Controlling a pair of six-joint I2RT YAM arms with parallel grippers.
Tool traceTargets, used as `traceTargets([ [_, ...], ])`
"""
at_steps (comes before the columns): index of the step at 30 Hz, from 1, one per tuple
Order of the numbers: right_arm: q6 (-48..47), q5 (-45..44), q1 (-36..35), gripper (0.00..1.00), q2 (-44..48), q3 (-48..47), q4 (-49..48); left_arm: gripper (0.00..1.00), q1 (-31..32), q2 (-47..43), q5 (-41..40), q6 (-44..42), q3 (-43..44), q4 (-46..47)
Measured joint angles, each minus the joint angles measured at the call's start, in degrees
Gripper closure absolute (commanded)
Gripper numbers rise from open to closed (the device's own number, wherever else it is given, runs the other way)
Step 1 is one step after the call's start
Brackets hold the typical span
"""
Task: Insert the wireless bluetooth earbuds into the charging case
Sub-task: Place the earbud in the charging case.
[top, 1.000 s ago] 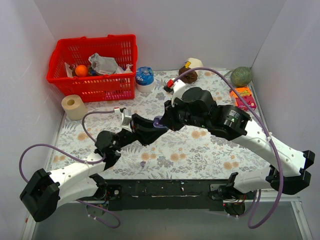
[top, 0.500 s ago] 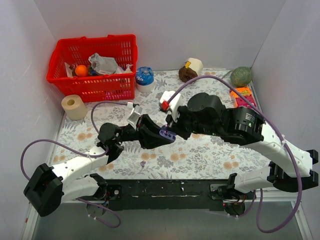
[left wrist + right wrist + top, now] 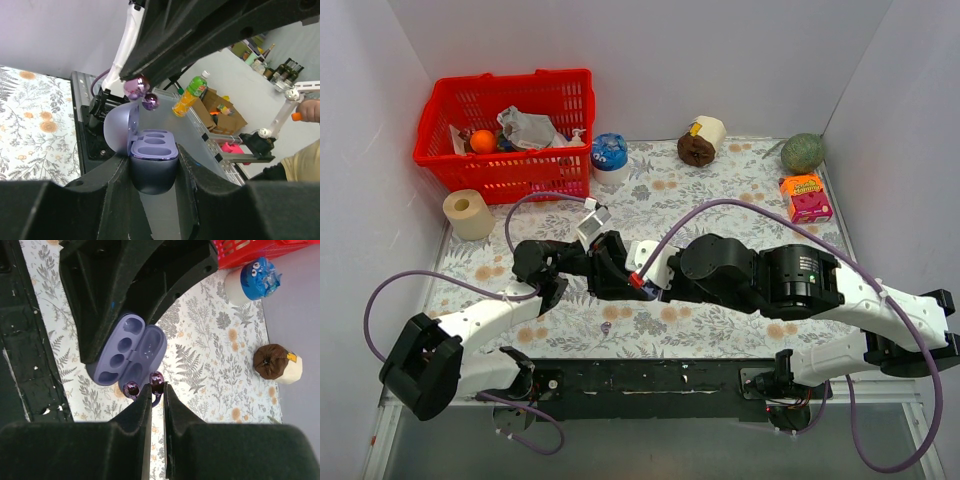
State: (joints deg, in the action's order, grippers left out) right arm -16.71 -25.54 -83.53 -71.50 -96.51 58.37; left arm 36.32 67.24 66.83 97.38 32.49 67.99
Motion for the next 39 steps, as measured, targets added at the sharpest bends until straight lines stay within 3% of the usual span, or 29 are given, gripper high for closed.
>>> traceTargets([
  [15, -5.1, 0.9, -2.5, 0.99, 0.0, 0.7, -7.3, 1.00, -0.1, 0.9, 4.8, 4.1, 0.3, 3.9],
  [27, -7.1, 3.4, -4.8, 0.99, -0.6, 0.7, -7.0, 1.00, -0.1, 1.0, 6.2, 4.3, 0.6, 4.1],
  [39, -9.2, -1.6, -8.6, 0.99, -2.0, 1.9, -6.2, 1.00, -0.1, 1.4, 7.1, 5.8, 1.6, 4.5],
])
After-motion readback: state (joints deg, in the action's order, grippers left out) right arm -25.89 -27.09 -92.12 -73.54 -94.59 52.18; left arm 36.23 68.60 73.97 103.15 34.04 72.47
